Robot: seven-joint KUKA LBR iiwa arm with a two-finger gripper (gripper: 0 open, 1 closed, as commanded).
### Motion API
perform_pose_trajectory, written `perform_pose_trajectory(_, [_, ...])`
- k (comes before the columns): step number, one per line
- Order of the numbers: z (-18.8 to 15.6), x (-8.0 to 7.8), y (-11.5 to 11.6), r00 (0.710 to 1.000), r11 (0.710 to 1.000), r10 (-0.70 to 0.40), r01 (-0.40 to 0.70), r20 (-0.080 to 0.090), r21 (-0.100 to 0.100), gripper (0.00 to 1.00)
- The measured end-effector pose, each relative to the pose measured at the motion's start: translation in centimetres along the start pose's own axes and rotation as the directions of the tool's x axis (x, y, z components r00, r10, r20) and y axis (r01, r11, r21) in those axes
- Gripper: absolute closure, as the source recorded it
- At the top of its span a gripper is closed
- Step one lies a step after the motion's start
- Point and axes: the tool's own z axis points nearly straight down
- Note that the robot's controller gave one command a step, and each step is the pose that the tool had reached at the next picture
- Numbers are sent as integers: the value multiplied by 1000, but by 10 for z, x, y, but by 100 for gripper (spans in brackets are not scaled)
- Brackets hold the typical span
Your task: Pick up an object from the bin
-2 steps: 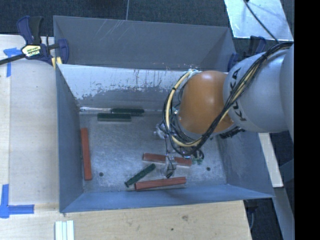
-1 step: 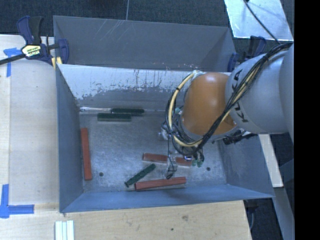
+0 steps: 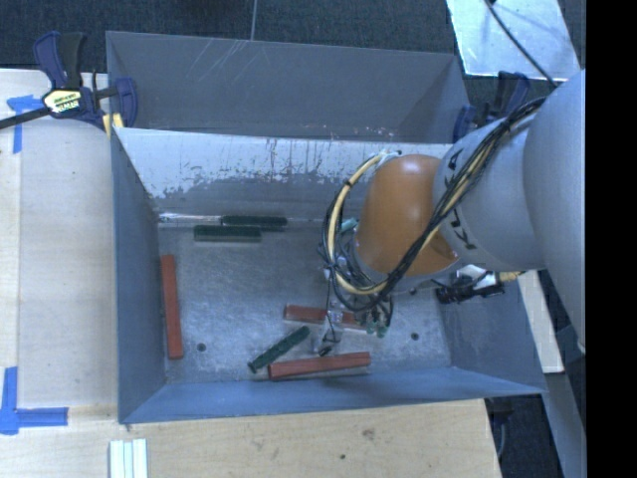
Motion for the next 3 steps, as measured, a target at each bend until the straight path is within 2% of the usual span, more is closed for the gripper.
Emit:
perform_pose_trajectory(1, [0, 0, 0, 1000, 1000, 0, 0, 0, 0, 0])
perform_pose_trajectory(2, [0, -1, 0, 1000, 1000, 1, -1, 2, -1, 100])
perform_pose_trajectory(3, [-21, -2, -1, 1000, 1000, 2, -2, 11, -2, 100])
